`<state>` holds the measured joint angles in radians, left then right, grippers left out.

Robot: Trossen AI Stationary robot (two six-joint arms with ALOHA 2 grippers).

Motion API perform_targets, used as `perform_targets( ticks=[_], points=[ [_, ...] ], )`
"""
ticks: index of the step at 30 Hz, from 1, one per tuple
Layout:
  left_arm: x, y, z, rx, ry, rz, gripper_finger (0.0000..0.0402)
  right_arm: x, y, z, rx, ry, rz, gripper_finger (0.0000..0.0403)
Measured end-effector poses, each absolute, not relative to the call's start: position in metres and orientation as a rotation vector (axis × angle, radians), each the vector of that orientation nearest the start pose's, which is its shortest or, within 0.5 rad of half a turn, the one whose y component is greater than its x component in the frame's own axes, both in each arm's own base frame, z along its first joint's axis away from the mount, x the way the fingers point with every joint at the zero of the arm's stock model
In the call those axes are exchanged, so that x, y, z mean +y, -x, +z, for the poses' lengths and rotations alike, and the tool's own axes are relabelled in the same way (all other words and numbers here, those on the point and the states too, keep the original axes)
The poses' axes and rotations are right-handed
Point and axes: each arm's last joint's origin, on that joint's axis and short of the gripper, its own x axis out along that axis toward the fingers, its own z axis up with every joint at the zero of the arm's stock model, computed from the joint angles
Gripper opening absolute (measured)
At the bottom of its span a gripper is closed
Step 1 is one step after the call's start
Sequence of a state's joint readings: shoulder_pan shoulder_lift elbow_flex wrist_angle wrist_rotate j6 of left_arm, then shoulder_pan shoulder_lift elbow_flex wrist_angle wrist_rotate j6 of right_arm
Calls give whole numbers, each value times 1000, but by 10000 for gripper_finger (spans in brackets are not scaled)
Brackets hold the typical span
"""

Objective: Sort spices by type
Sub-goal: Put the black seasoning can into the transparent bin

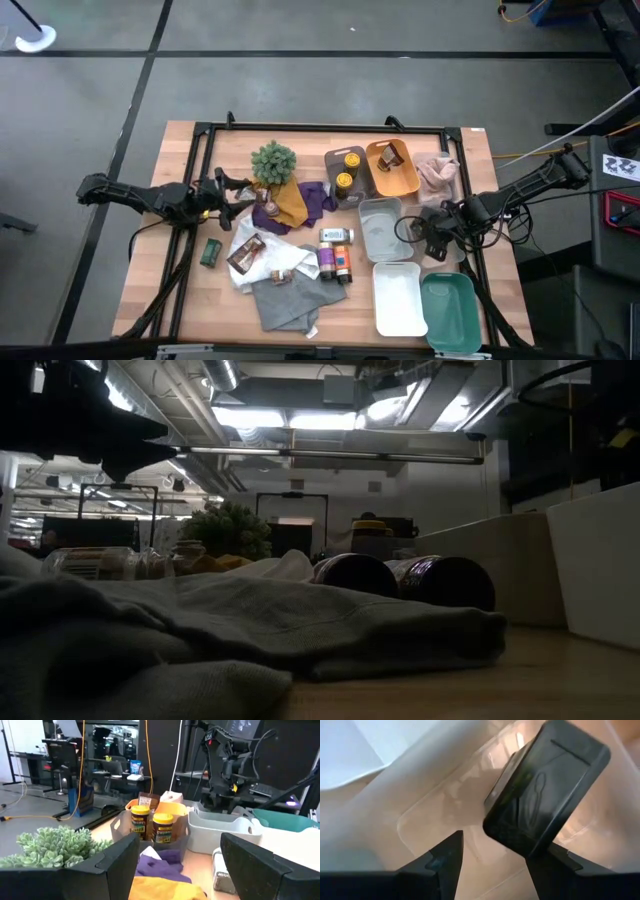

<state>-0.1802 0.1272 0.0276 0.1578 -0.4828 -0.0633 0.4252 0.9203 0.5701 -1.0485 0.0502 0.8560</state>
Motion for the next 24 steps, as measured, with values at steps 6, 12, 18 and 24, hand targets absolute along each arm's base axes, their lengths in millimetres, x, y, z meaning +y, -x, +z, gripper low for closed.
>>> perform_targets(
  ticks=[6, 12, 18, 24],
  points=[
    [-4, -99, 202, -44, 98, 301, 263, 52, -116, 191, 1384, -399, -279, 202],
    [-5, -100, 225, 132, 160, 319, 263, 52, -116, 191, 1382, -420, -297, 202],
    [-8, -105, 243, 364, 286, 313, 263, 52, -117, 191, 1381, -422, -298, 202],
    [-16, -112, 257, 600, 506, 271, 263, 52, -117, 191, 1378, -424, -297, 202]
  ],
)
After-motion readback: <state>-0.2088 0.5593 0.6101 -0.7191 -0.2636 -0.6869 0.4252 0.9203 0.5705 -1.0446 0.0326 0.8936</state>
